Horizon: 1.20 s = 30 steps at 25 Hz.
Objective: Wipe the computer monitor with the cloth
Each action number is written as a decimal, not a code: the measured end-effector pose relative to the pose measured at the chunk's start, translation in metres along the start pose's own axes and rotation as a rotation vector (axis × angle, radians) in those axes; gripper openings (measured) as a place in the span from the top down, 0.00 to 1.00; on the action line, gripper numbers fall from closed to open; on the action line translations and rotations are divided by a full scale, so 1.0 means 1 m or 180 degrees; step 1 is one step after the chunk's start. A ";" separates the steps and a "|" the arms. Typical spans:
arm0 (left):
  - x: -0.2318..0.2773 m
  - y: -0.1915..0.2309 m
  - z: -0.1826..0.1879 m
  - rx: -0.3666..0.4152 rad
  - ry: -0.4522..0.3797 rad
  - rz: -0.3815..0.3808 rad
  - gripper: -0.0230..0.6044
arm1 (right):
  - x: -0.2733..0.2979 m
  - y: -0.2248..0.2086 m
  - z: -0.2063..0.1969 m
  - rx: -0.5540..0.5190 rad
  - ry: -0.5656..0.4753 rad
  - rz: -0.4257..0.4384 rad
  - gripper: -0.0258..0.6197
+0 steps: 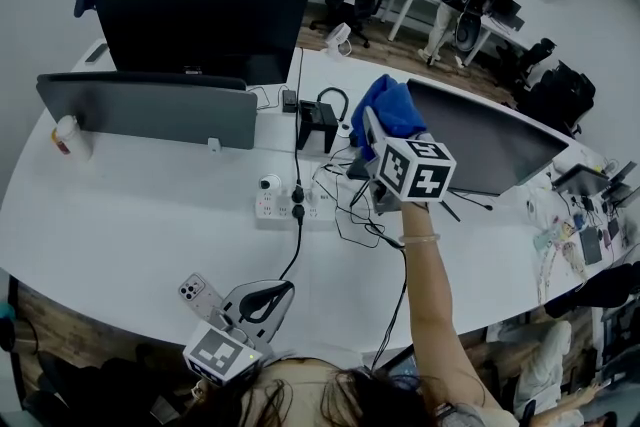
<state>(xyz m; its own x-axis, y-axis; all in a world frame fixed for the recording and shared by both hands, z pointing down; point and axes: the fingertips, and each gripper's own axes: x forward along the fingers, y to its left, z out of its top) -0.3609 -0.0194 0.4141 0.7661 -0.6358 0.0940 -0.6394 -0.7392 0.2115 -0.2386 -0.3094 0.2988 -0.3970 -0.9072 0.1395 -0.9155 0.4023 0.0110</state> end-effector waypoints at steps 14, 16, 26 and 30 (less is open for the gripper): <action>0.000 0.000 0.001 -0.0016 -0.0007 0.0005 0.95 | 0.000 -0.003 0.026 -0.0024 -0.0097 -0.0006 0.83; 0.000 0.001 0.000 -0.0017 -0.0010 0.0012 0.95 | 0.000 -0.003 0.028 -0.0030 -0.0117 -0.0008 0.83; 0.001 0.004 -0.002 -0.0019 0.0007 -0.0006 0.95 | 0.002 -0.005 0.039 -0.0057 -0.0179 -0.0011 0.83; 0.002 0.004 -0.001 -0.0026 0.0002 -0.0009 0.95 | 0.001 -0.006 0.048 -0.0045 -0.0234 -0.0013 0.83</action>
<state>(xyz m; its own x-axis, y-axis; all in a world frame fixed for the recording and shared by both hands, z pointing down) -0.3616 -0.0229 0.4162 0.7681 -0.6334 0.0941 -0.6366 -0.7392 0.2198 -0.2363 -0.3191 0.2516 -0.3974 -0.9152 0.0664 -0.9163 0.3997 0.0255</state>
